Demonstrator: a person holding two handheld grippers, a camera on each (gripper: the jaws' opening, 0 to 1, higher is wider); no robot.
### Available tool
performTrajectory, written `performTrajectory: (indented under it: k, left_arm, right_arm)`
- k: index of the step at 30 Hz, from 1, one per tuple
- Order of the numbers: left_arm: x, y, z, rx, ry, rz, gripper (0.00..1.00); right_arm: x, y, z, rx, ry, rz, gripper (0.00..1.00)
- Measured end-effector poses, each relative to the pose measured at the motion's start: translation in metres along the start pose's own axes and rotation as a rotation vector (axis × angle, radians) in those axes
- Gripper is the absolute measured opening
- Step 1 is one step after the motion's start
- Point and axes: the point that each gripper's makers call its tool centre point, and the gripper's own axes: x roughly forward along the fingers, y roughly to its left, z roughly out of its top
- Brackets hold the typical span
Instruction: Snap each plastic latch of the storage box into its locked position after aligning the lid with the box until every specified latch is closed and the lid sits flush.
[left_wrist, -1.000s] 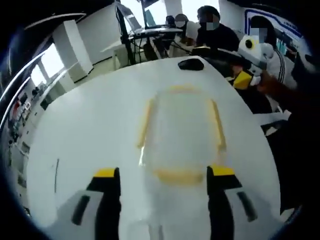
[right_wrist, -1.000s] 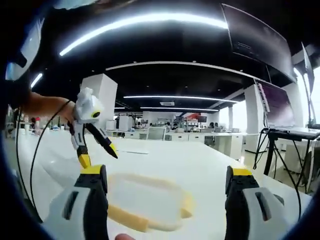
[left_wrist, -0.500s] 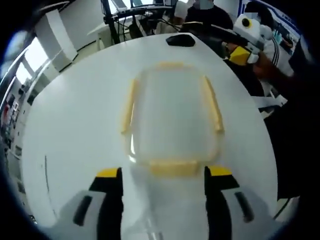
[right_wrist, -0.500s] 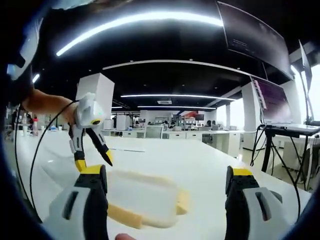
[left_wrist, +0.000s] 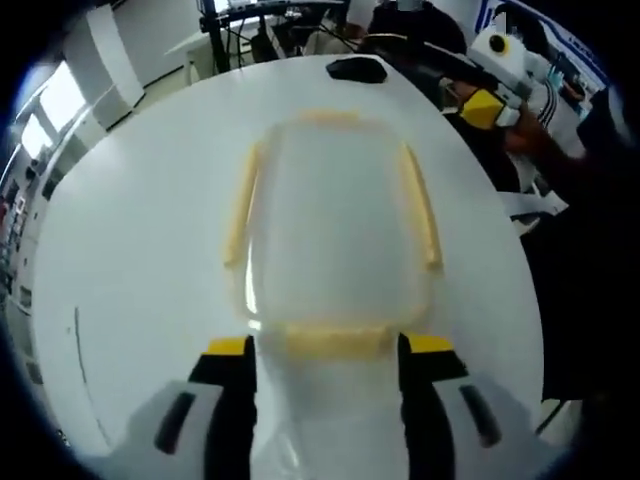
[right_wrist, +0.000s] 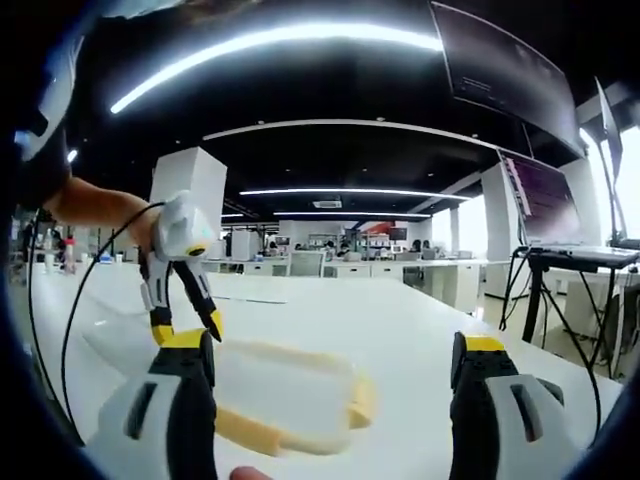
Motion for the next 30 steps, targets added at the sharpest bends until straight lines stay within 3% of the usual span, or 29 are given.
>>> performTrajectory:
  k: [7, 14, 30]
  left_arm:
    - [0.002, -0.005, -0.003, 0.008, 0.017, -0.021, 0.46]
    - [0.006, -0.002, -0.003, 0.016, 0.02, 0.009, 0.4]
    - [0.006, -0.001, -0.003, 0.053, 0.046, 0.016, 0.4]
  right_arm:
    - [0.0, -0.002, -0.003, 0.004, 0.006, -0.006, 0.98]
    - [0.001, 0.0, -0.006, 0.002, 0.013, 0.004, 0.98]
    - [0.003, 0.003, -0.015, -0.003, 0.038, 0.019, 0.97]
